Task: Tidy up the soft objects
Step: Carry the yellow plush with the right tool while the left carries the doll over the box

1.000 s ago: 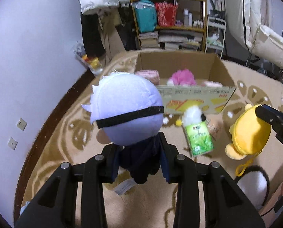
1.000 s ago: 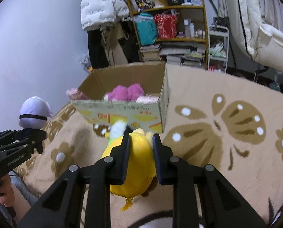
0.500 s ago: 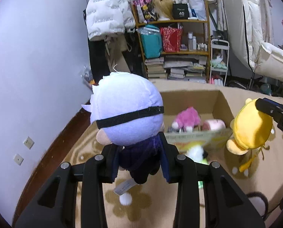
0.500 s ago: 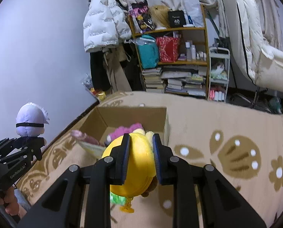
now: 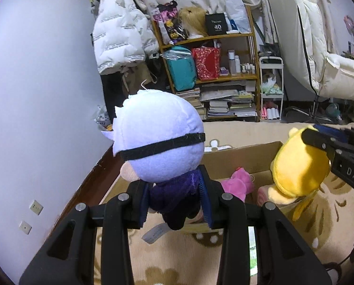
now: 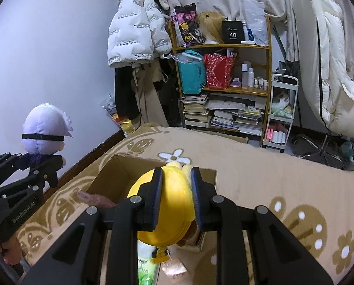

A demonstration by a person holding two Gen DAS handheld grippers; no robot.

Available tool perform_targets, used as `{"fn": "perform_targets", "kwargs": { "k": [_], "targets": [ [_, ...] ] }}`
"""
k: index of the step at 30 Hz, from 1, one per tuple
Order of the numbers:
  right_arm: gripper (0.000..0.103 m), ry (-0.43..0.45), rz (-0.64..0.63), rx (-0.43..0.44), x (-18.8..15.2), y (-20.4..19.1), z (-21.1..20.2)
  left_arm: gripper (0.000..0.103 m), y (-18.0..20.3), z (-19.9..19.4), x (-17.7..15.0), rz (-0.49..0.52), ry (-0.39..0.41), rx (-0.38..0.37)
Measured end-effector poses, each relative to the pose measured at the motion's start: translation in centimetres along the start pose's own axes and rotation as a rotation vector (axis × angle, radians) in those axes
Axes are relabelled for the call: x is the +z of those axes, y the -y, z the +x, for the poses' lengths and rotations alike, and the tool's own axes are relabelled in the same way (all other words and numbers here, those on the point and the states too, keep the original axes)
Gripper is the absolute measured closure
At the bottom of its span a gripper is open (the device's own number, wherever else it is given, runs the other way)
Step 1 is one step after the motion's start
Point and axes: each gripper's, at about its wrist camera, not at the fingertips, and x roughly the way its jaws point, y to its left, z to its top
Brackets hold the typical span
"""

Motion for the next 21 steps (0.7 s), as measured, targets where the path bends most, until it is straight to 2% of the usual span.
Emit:
{"fn": "perform_targets", "kwargs": {
  "k": [7, 11, 13, 16, 18, 20, 21],
  "targets": [
    [0.078, -0.006, 0.004, -0.011, 1.2, 0.3, 2.2, 0.067, 0.6, 3.4, 0.2, -0.020, -0.049, -0.080],
    [0.077, -0.051, 0.029, 0.026, 1.3, 0.7, 3.6, 0.064, 2.0, 4.9, 0.0, 0.024, -0.067, -0.180],
    [0.077, -0.075, 0.036, 0.042, 1.2, 0.9, 4.3, 0.062, 2.7, 5.7, -0.2, 0.050, -0.080, -0.177],
    [0.075, -0.102, 0.006, 0.023, 0.9, 0.7, 5.3, 0.059, 3.1, 6.9, -0.6, 0.057, -0.109, -0.171],
    [0.074, -0.116, 0.006, 0.027, 0.7, 0.8, 5.8, 0.051, 3.0, 7.7, -0.9, 0.033, -0.134, -0.183],
    [0.070, -0.133, 0.005, 0.024, 0.5, 0.8, 6.2, 0.038, 2.7, 8.3, -1.1, 0.005, -0.154, -0.192],
    [0.070, -0.142, 0.007, 0.026, 0.4, 0.9, 6.4, 0.037, 2.6, 8.3, -1.2, -0.002, -0.152, -0.189]
  ]
}}
